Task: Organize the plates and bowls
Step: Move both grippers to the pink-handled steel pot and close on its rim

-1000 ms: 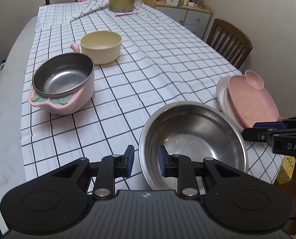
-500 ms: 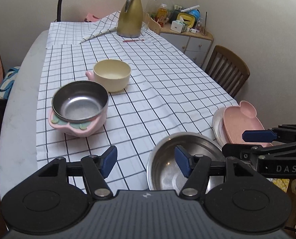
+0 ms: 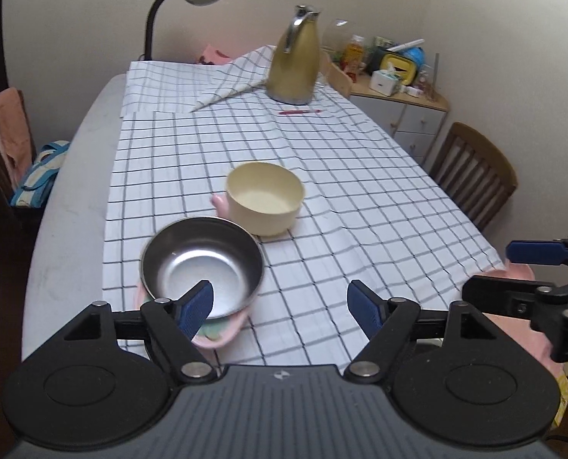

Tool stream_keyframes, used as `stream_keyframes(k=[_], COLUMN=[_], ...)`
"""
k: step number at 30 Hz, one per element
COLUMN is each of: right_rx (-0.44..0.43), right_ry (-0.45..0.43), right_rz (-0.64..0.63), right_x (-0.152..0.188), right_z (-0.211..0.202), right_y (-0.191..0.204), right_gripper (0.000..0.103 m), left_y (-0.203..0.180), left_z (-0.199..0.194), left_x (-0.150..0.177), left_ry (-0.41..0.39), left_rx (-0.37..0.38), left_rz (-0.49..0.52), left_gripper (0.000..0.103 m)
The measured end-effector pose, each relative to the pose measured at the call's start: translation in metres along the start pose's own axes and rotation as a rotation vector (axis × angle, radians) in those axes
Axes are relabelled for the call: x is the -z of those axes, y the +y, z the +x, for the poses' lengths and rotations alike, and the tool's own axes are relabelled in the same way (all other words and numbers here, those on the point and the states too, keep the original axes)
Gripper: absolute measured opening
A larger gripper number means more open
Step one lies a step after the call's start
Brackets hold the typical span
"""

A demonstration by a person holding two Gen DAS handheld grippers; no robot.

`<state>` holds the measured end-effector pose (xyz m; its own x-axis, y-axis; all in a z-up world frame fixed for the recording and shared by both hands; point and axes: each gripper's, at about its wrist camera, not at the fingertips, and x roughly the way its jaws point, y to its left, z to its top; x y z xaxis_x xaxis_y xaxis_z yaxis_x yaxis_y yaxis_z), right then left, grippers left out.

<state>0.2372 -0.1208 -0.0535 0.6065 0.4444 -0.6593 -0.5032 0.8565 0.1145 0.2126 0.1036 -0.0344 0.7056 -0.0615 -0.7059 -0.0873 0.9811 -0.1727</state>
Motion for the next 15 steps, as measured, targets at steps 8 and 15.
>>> stream_keyframes(k=[8, 15], right_rx=[-0.037, -0.065], right_ry=[0.041, 0.108], right_rz=[-0.010, -0.021], right_x=[-0.029, -0.039], right_z=[0.050, 0.098], right_y=[0.005, 0.018], right_gripper=[0.100, 0.098], left_y=[0.033, 0.057], left_z=[0.036, 0.061], left_x=[-0.019, -0.023], left_ry=[0.045, 0.082], left_rx=[-0.109, -0.152], left_rz=[-0.028, -0.057], left_gripper=[0.077, 0.077])
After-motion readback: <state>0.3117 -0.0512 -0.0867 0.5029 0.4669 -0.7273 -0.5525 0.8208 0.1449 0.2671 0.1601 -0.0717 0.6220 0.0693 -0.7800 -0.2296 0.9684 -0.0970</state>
